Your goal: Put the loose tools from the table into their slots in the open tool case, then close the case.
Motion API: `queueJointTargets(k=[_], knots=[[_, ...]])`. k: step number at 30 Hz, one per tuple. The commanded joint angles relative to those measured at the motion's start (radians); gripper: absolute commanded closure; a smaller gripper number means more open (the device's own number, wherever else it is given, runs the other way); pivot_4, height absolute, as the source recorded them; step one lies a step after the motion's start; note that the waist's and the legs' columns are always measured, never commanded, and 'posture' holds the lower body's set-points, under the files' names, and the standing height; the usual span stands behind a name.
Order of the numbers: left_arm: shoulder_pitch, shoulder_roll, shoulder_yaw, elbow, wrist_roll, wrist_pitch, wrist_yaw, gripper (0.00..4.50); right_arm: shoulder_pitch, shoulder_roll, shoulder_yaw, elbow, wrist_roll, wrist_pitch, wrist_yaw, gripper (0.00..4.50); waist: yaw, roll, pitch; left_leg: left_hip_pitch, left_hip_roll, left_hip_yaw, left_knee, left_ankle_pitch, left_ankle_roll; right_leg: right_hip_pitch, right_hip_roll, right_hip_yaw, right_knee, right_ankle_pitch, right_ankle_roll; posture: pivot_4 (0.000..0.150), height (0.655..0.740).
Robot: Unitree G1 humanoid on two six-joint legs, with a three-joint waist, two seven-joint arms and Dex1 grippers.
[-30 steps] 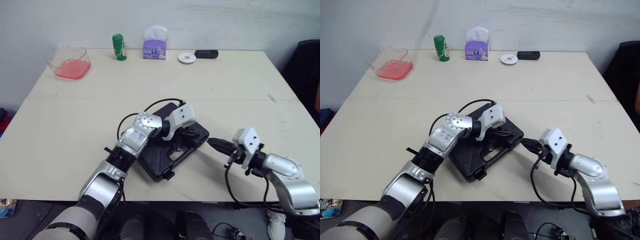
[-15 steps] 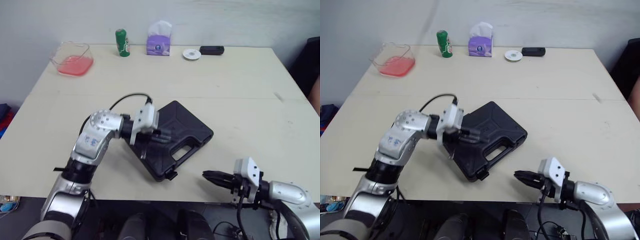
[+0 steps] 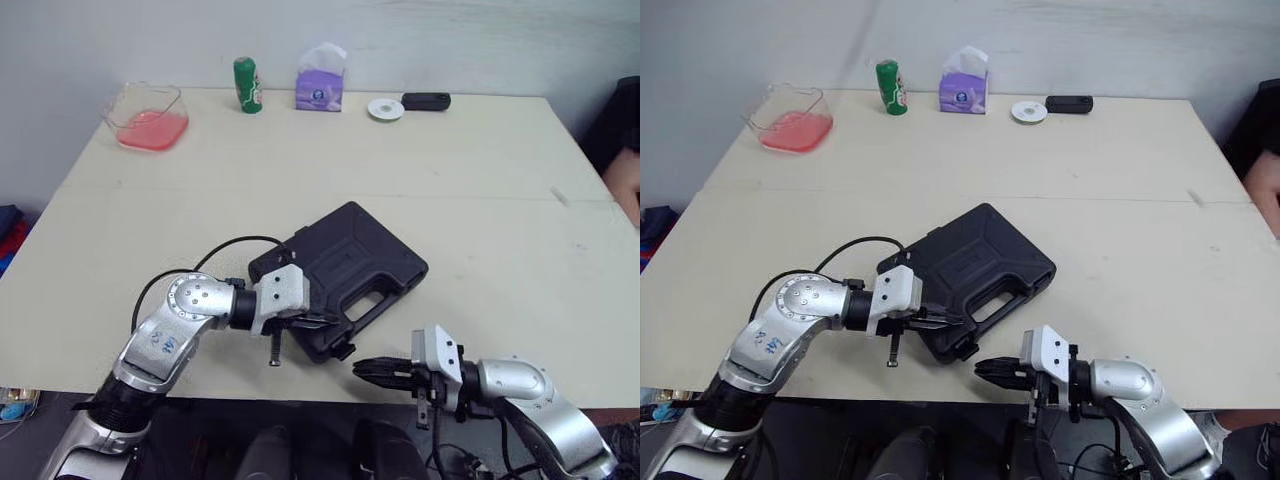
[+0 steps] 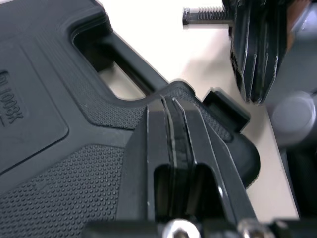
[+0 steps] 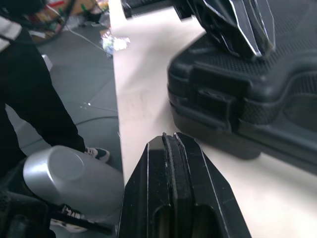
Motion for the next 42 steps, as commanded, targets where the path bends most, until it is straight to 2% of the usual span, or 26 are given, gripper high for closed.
queueJointTargets(k=[1,15,28,33,42], knots=[[0.033,0.066,-0.058,0.036,0.061,0.09,0.008,4.43,-0.025,0.031,0.033,0.014,-0.008,-0.028,0.001,4.5,-0.002,0.001,-0.001,0.001,0.0,0.001,-0.001,0.0,-0.001,0.0,0.0,0.0,0.001,0.0,0.0,0.15,0.74],[0.092,0.065,-0.063,0.067,0.056,0.018,0.053,4.43,-0.162,0.142,0.074,0.199,-0.06,-0.13,0.005,4.5,-0.002,0.002,-0.003,0.003,0.002,0.0,-0.001,0.0,-0.002,0.001,0.0,0.001,0.002,-0.001,-0.002,0.15,0.74],[0.144,0.104,-0.065,0.074,0.064,0.009,0.052,4.43,-0.32,0.119,0.037,0.075,0.056,0.1,0.052,4.5,-0.014,0.002,-0.004,0.003,0.004,0.0,-0.001,0.0,-0.004,-0.001,0.0,0.0,0.006,-0.002,-0.005,0.15,0.74],[0.148,0.098,-0.067,0.089,0.062,0.011,0.059,4.43,-0.327,0.153,0.048,0.071,0.052,0.131,0.02,4.5,-0.024,0.005,-0.007,0.005,0.005,0.001,-0.002,0.0,-0.006,-0.001,0.0,0.0,0.007,-0.003,-0.007,0.15,0.74],[0.161,0.084,-0.036,0.095,0.025,0.035,0.076,4.43,-0.29,0.126,0.005,0.061,0.055,0.123,-0.007,4.5,-0.021,0.007,-0.011,0.004,0.004,0.0,-0.003,-0.001,-0.005,0.0,0.0,0.0,0.005,-0.003,-0.006,0.15,0.74]])
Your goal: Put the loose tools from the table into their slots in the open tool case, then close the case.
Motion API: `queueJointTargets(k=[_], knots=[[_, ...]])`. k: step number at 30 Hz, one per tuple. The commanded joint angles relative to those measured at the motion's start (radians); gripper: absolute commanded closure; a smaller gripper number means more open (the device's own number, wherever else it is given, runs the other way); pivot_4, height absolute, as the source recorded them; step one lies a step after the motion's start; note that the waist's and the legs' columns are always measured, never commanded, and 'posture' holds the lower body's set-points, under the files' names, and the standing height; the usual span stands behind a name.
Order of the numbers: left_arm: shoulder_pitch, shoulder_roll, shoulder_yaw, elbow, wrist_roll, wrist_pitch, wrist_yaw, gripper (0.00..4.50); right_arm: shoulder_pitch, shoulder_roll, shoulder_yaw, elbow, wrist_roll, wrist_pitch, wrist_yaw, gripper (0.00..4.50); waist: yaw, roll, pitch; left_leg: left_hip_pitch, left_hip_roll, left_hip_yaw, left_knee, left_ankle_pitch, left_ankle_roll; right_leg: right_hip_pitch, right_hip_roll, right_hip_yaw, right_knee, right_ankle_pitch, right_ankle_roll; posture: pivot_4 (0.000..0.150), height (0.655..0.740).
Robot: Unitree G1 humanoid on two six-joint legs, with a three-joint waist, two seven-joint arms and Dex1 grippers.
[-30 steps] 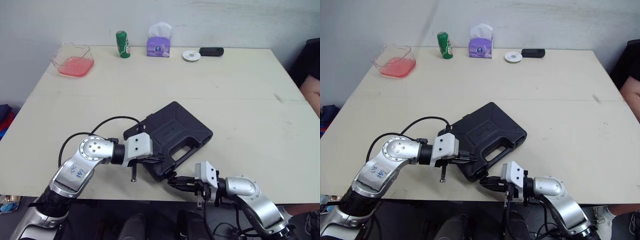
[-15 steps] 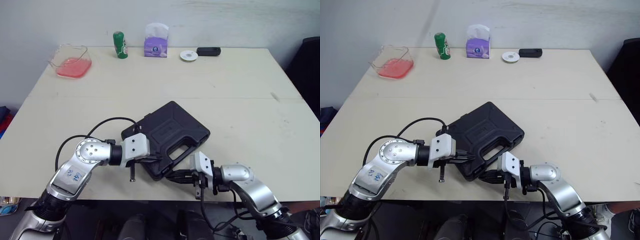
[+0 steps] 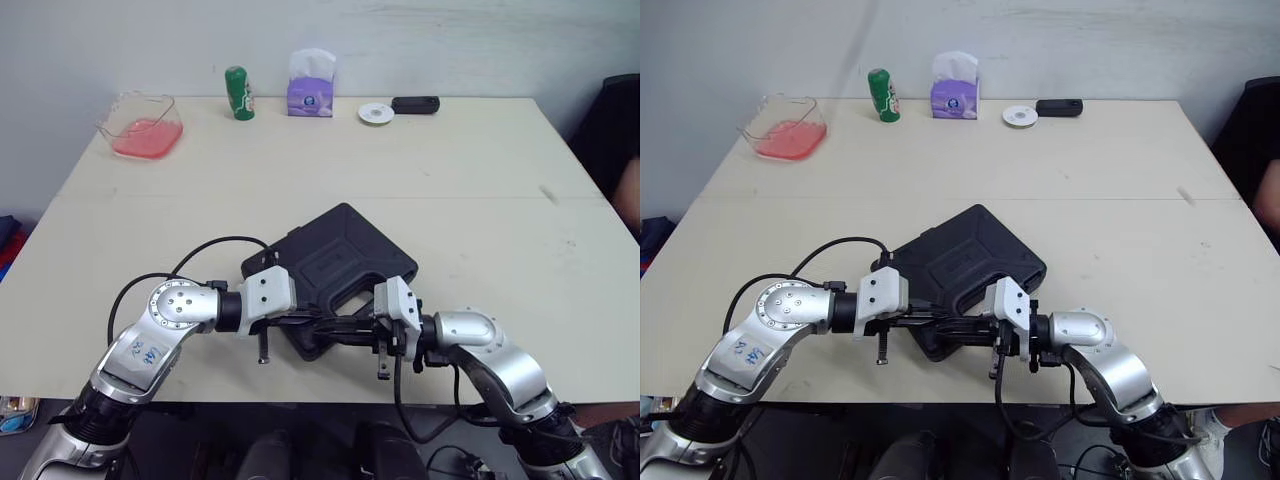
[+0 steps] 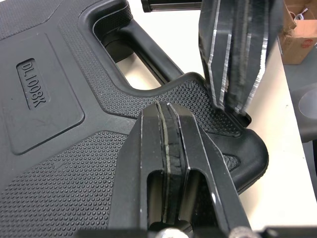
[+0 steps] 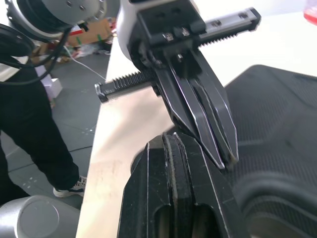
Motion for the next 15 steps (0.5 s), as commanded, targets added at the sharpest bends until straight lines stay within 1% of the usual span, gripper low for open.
queueJointTargets(k=[1,5,8,11,12,14,15], knots=[[0.076,0.024,-0.062,0.117,0.035,0.083,-0.009,4.43,0.024,-0.03,-0.06,-0.057,0.042,-0.006,0.001,4.5,0.0,0.0,0.0,0.0,0.0,0.0,0.0,0.0,0.0,0.0,0.0,0.0,0.0,0.0,0.0,0.15,0.74],[0.077,0.032,-0.052,0.134,0.032,0.058,-0.014,4.43,0.086,-0.109,-0.126,-0.132,0.114,0.026,0.042,4.5,0.001,0.001,-0.001,0.0,0.0,0.0,0.0,0.0,0.0,0.0,0.0,0.0,0.0,0.0,0.0,0.15,0.74],[0.076,-0.012,-0.01,0.151,0.012,-0.057,-0.009,4.43,0.163,-0.17,-0.138,-0.145,0.089,-0.007,0.065,4.5,0.002,0.002,-0.001,0.0,0.001,0.0,0.0,0.0,0.0,0.001,0.0,0.0,-0.001,0.0,0.0,0.15,0.74],[0.082,-0.059,0.088,0.141,-0.08,-0.115,-0.017,4.43,0.204,-0.185,-0.179,-0.122,0.055,-0.077,0.051,4.5,0.003,0.003,-0.001,0.0,0.001,0.0,-0.001,0.0,0.0,0.0,0.0,0.0,-0.001,0.0,0.0,0.15,0.74],[0.092,-0.073,0.153,0.131,-0.124,-0.152,-0.019,4.43,0.223,-0.202,-0.225,-0.12,0.077,-0.066,0.05,4.5,0.002,0.002,0.0,-0.001,0.001,0.0,-0.001,0.0,0.0,-0.001,0.0,0.0,-0.001,0.0,0.0,0.15,0.74],[0.127,-0.066,0.276,0.106,-0.214,-0.154,-0.029,3.8,0.249,-0.235,-0.333,-0.108,0.12,-0.056,0.05,3.81,0.002,0.001,0.005,-0.003,0.001,0.0,-0.001,0.0,0.0,-0.003,0.0,0.0,-0.001,0.0,0.0,0.15,0.74],[0.15,-0.056,0.322,0.101,-0.242,-0.157,-0.036,3.53,0.263,-0.264,-0.372,-0.095,0.119,-0.066,0.069,3.53,0.003,0.0,0.009,-0.004,0.001,0.0,-0.001,0.0,0.0,-0.004,0.0,0.0,-0.001,0.0,0.0,0.15,0.74]])
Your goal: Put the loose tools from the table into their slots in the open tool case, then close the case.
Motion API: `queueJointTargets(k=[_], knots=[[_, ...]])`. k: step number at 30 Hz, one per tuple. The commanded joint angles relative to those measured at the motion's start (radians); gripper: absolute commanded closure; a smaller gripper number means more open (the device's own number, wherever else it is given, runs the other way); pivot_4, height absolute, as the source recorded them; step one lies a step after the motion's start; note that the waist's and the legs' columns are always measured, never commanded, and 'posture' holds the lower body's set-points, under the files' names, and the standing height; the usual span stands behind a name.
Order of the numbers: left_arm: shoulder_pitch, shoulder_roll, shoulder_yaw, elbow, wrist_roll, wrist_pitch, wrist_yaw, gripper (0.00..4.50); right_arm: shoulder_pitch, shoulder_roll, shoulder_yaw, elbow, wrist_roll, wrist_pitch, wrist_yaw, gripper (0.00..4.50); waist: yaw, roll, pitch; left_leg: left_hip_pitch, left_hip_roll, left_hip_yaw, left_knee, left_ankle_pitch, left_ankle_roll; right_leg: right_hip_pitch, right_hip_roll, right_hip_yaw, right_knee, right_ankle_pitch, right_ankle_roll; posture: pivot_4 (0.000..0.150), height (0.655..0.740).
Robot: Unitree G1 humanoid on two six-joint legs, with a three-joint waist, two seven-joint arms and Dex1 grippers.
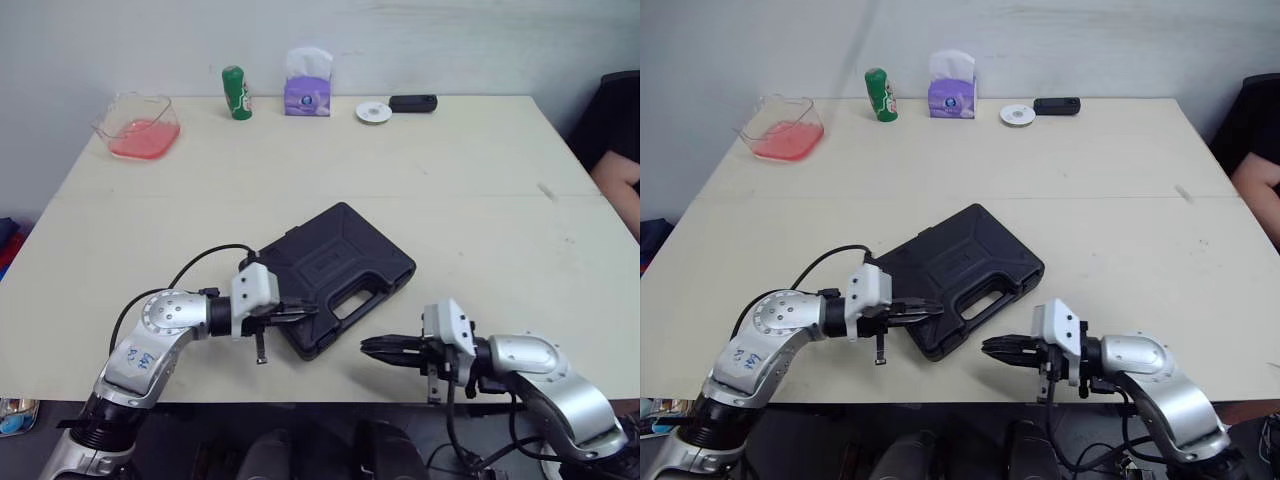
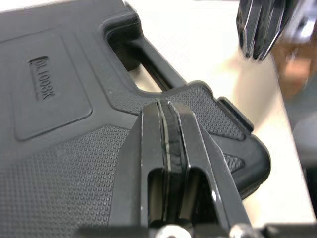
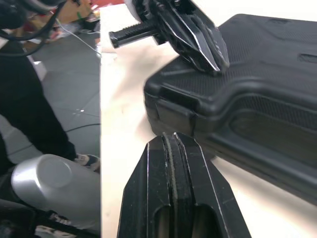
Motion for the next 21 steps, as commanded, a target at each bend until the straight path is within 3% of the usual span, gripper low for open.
queueJointTargets(k=[1,6,7,16,21], knots=[[0.07,0.04,0.206,-0.013,-0.105,-0.024,-0.018,3.05,0.026,-0.086,-0.183,0.037,0.031,-0.038,0.031,3.0,0.0,-0.001,0.005,-0.001,0.0,0.0,0.0,0.0,0.0,0.0,0.0,0.0,0.0,0.0,0.0,0.15,0.74],[0.19,0.107,0.406,0.035,-0.083,-0.05,0.022,0.6,-0.036,-0.162,-0.322,0.24,-0.056,-0.19,0.023,0.36,0.0,-0.001,0.009,-0.001,0.0,0.001,0.0,0.0,0.001,0.001,0.0,-0.001,-0.004,0.0,0.0,0.15,0.74],[0.213,0.116,0.456,0.047,-0.083,-0.044,0.043,0.16,-0.055,-0.172,-0.339,0.299,-0.077,-0.252,0.035,0.0,-0.001,-0.001,0.011,-0.001,-0.001,0.001,0.0,-0.001,0.001,0.001,0.0,-0.002,-0.004,0.0,0.001,0.15,0.74],[0.331,0.151,0.7,0.159,-0.028,-0.084,0.154,0.04,-0.213,-0.243,-0.391,0.649,-0.129,-0.444,0.066,0.0,-0.003,0.001,0.017,-0.001,-0.001,0.002,0.0,-0.001,0.002,0.001,0.0,-0.002,-0.005,0.001,0.002,0.15,0.74],[0.376,0.136,0.712,0.178,0.003,-0.124,0.177,0.04,-0.296,-0.251,-0.36,0.768,-0.164,-0.524,0.07,0.0,-0.006,0.001,0.017,-0.001,-0.001,0.002,0.0,-0.001,0.002,0.0,0.0,-0.002,-0.005,0.001,0.002,0.15,0.74]])
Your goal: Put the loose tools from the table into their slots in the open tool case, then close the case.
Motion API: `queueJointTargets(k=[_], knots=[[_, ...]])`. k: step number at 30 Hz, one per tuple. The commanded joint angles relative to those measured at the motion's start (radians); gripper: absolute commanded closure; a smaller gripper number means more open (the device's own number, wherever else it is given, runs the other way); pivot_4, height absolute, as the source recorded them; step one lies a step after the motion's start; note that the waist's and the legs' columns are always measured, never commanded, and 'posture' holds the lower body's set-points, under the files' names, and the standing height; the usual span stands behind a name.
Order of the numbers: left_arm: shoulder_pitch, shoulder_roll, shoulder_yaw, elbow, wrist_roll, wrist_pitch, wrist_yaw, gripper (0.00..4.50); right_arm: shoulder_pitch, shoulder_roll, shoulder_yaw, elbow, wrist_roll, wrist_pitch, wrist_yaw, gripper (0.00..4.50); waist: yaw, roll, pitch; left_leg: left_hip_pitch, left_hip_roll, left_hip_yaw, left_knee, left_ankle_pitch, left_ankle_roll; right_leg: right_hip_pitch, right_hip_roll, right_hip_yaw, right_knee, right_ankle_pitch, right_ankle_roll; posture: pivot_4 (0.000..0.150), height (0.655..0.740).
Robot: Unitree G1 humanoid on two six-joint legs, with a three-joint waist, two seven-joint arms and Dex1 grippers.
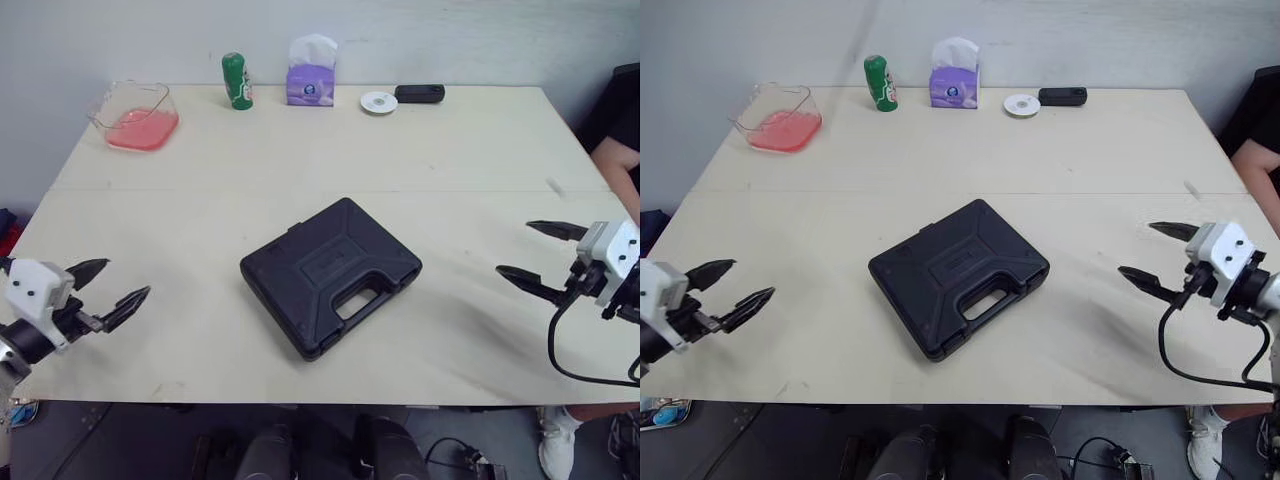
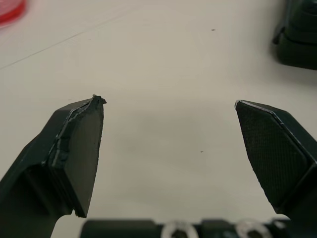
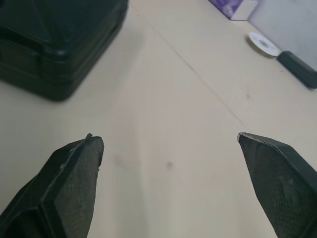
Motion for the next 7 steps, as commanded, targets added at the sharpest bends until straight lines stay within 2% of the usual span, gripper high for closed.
queueJointTargets(k=[1,7], knots=[[0.029,-0.004,0.017,0.002,0.039,-0.062,0.017,0.04,-0.054,-0.011,-0.002,0.057,-0.016,-0.062,-0.005,0.0,-0.002,0.0,0.0,0.0,0.0,0.0,0.0,0.0,0.0,0.0,0.0,0.0,0.0,0.0,0.0,0.15,0.74],[0.037,-0.017,0.03,-0.011,0.02,-0.076,0.03,0.04,-0.143,0.016,0.024,0.141,-0.019,-0.089,-0.02,0.0,-0.003,0.001,0.001,0.0,0.001,0.0,0.0,0.0,-0.001,-0.001,0.0,0.0,0.001,0.0,0.0,0.15,0.74]])
